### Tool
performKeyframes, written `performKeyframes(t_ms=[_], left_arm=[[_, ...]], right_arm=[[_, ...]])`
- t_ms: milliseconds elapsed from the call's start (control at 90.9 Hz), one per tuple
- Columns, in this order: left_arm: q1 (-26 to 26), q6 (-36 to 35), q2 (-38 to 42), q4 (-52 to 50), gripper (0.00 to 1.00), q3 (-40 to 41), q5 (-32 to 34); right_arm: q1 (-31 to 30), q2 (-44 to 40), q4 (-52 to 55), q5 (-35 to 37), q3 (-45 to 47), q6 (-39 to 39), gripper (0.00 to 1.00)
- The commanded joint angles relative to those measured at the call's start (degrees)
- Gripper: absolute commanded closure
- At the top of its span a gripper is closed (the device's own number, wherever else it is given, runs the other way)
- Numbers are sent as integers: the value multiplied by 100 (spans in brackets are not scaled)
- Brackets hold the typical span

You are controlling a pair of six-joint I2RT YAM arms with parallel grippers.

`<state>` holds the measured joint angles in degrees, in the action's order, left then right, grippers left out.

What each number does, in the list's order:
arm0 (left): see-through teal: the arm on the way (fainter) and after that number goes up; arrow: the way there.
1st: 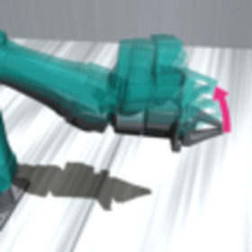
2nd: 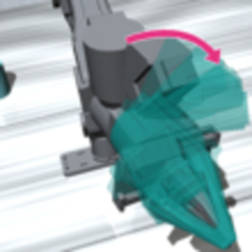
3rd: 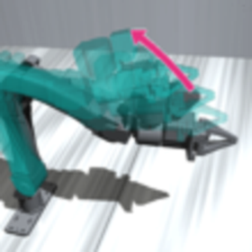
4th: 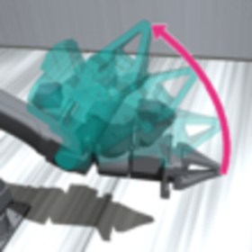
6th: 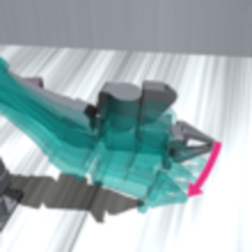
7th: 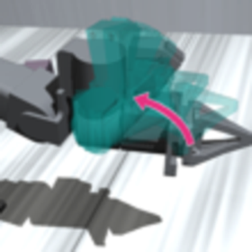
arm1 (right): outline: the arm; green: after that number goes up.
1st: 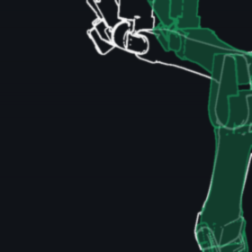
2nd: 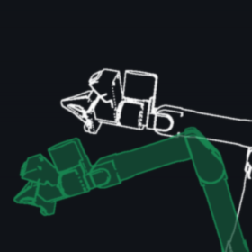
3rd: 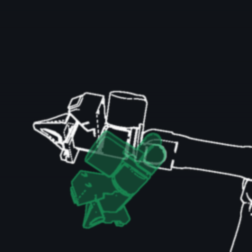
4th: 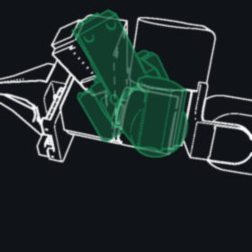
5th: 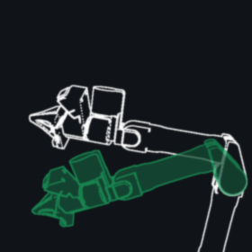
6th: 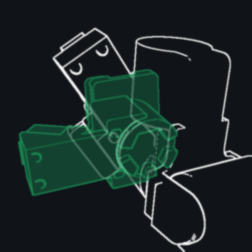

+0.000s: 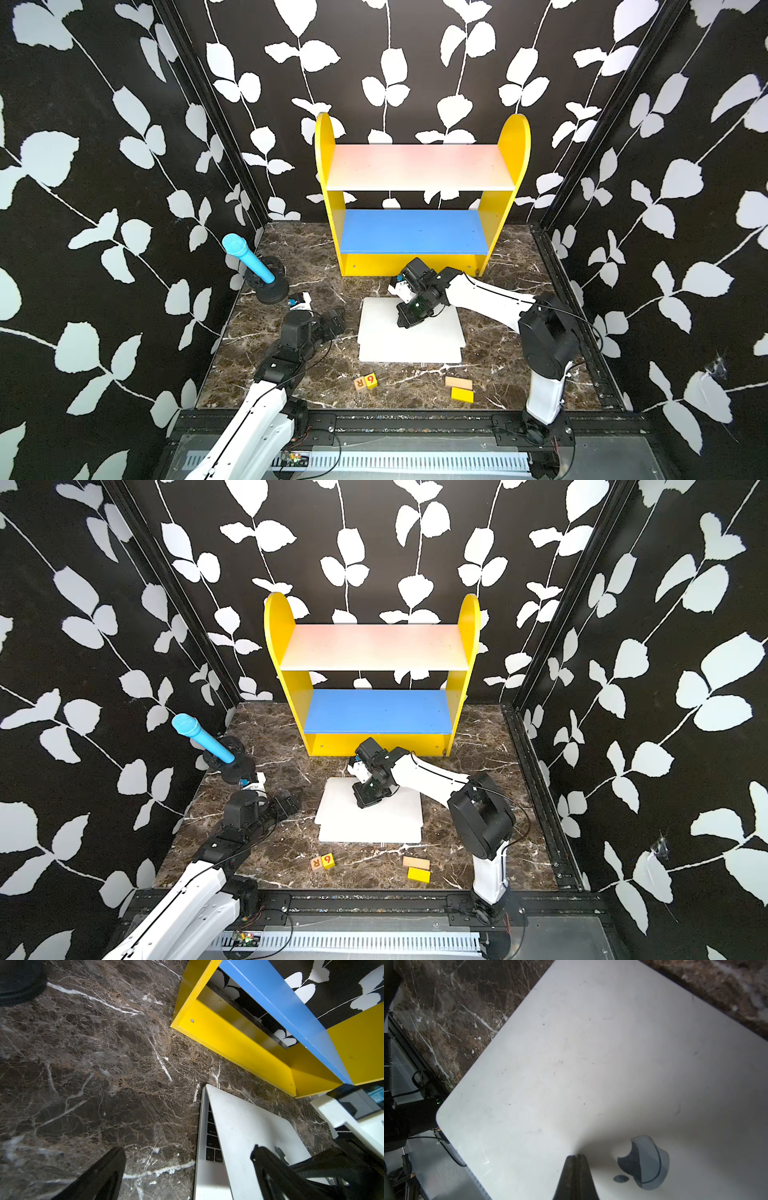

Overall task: Close the laptop lid and set it aside
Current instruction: Close the lid of the laptop.

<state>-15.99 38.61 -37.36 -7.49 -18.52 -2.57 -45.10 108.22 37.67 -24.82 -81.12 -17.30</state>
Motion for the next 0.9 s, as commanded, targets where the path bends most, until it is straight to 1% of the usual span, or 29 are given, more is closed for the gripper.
performKeyframes(t_ms=[0,891], left_arm=[[-10,-11,36,-69,2,77,11],[-10,-11,67,-78,2,86,0]], right_arm=[[-52,140,74,100,79,83,100],[-78,565,21,248,89,93,100]])
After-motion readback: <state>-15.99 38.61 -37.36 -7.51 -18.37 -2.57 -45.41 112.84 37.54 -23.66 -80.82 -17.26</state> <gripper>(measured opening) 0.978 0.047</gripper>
